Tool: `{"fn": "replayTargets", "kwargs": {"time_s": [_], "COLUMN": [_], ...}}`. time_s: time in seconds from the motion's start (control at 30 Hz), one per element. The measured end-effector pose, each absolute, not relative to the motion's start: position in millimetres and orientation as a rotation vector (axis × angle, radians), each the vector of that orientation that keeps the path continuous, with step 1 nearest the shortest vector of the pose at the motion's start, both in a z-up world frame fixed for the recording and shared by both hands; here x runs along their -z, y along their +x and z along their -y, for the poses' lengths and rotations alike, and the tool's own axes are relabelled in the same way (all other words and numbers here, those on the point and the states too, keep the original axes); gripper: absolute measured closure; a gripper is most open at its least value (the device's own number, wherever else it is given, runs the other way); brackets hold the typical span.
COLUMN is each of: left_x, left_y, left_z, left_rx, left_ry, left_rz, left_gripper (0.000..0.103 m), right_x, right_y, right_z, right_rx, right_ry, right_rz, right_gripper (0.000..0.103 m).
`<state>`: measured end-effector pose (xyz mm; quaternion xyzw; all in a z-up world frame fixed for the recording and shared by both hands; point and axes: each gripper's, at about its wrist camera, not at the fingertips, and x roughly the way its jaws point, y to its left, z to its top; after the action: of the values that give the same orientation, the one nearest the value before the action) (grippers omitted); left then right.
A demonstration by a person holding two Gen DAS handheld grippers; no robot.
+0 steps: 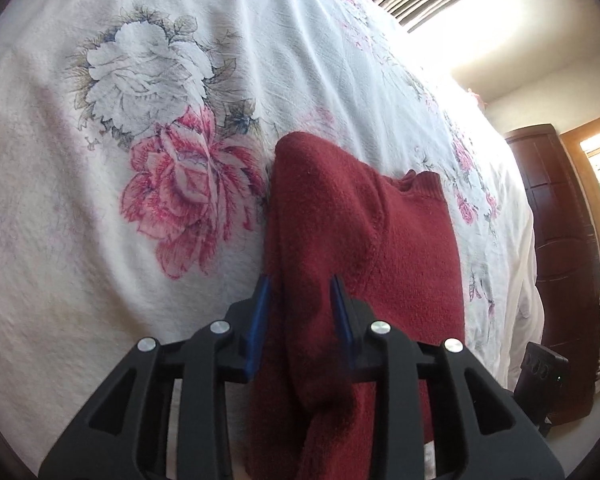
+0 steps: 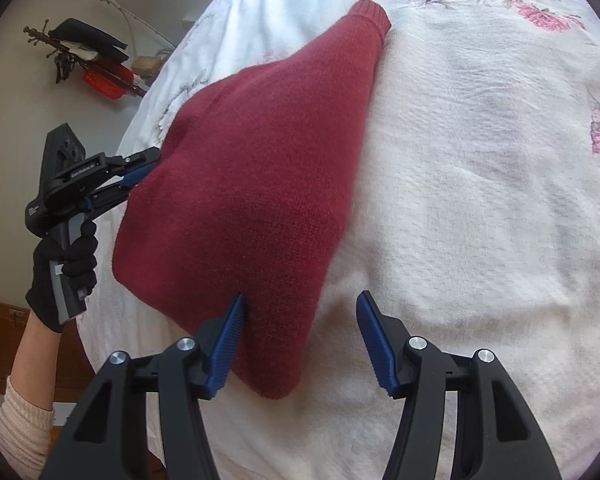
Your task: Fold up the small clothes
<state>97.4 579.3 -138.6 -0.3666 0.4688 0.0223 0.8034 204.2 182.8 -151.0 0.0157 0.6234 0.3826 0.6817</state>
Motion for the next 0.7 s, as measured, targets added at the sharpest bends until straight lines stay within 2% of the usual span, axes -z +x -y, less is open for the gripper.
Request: {"fn": "replayTargets", "kwargs": {"time_s": [0.03, 0.1, 0.13, 0.47, 0.7], "left_x": [135, 136, 139, 188, 199], "left_y": [92, 83, 81, 107, 136], "left_z": [-581, -586, -589, -577, -550], "left_rx": [-0.030, -0.007, 0.005, 0.146, 0.264], "left_ry": [-0.787, -0.812, -0.822, -0.912, -0.894], "left_rz": [-0.999, -1.002, -1.019, -1.092, -1.106], "left_gripper": [0.060, 0.038, 0.037, 0.035, 0.034], "right_x": [147, 139, 136, 149, 173], "right_y": [205, 211, 215, 246, 251], "right_z": [-181, -176, -174, -187, -205], "right_rx": [-0.867, -0.882, -0.887, -0.901, -0.941], "right_ry": [0.048, 0.101, 0.132, 0.244, 0.289], "right_rz": [-1.385, -1.372, -1.368, -1.421, -1.476], "right_gripper": [0.044, 0.040, 0.036, 0.031, 0.025]}}
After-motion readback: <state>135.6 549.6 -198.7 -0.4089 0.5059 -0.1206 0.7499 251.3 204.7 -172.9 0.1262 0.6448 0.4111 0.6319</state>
